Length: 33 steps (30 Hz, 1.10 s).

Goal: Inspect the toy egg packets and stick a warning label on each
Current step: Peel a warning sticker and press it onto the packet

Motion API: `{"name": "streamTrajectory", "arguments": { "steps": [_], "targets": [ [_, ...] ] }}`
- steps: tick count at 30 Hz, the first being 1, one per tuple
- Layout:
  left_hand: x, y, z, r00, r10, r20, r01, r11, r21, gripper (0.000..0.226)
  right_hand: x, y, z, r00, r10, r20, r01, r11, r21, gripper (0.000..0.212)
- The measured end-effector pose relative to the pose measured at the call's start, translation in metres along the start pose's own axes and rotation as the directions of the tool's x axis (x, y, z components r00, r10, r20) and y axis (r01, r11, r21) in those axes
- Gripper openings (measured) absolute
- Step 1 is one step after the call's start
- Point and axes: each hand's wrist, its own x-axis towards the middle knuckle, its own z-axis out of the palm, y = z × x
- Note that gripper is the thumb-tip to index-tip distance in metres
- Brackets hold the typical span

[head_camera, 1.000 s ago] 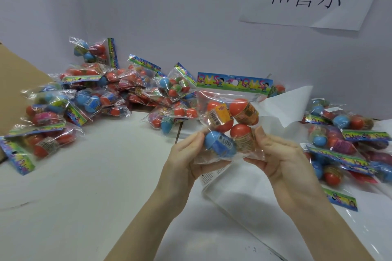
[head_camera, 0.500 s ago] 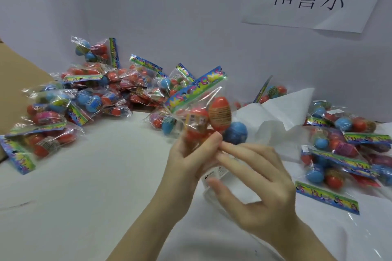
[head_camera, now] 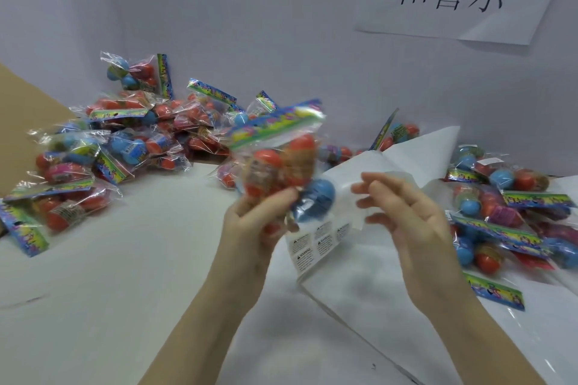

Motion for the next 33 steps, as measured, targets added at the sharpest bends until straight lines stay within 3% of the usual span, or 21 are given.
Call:
{"name": "streamTrajectory", "arguments": {
  "steps": [2,3,5,9,12,14,18,24,29,33],
  "targets": [
    [0.003,0.006,-0.005,0.996,-0.002,-0.090,-0.010,0.990,-0.137,0.013,0.008,0.006,-0.009,0.977,-0.005,-0.212,-0.008,0.998,-0.059,0.003],
    [0.003,0.009,-0.008,0.992,-0.022,-0.123,-0.001,0.983,-0.184,0.011,0.012,0.010,-0.013,0.956,-0.006,-0.293,-0.030,0.993,-0.118,0.009],
    [0.005,0.011,-0.011,0.986,-0.080,-0.143,0.045,0.971,-0.233,0.015,0.016,0.019,-0.018,0.939,0.040,-0.342,-0.119,0.970,-0.214,0.016],
    [0.004,0.006,-0.011,0.990,-0.109,-0.084,0.088,0.971,-0.224,0.026,0.014,0.035,-0.018,0.981,0.054,-0.186,-0.124,0.914,-0.386,0.035],
    [0.004,0.001,-0.008,0.996,-0.089,0.014,0.090,0.973,-0.211,0.030,0.011,0.043,-0.014,0.995,0.094,0.024,-0.075,0.905,-0.420,0.034],
    [0.004,-0.001,-0.004,0.997,-0.079,0.026,0.082,0.985,-0.152,0.029,0.010,0.047,-0.013,0.994,0.075,0.078,-0.033,0.898,-0.440,0.028],
    [0.004,-0.003,-0.003,0.996,-0.088,-0.003,0.087,0.991,-0.102,0.039,0.010,0.042,-0.012,0.999,-0.039,0.031,0.049,0.871,-0.488,0.026],
    [0.009,-0.001,-0.004,0.981,-0.190,-0.047,0.165,0.932,-0.323,0.019,0.002,0.033,-0.003,0.974,-0.219,-0.059,0.149,0.816,-0.558,0.044],
    [0.008,0.003,-0.004,0.975,-0.219,-0.035,0.187,0.899,-0.395,0.019,0.000,0.029,-0.001,0.991,-0.135,-0.013,0.112,0.867,-0.485,0.032],
    [0.007,0.005,-0.004,0.971,-0.240,-0.006,0.213,0.871,-0.443,0.022,0.001,0.030,0.000,0.985,-0.167,-0.038,0.133,0.887,-0.443,0.032]
  ]
}}
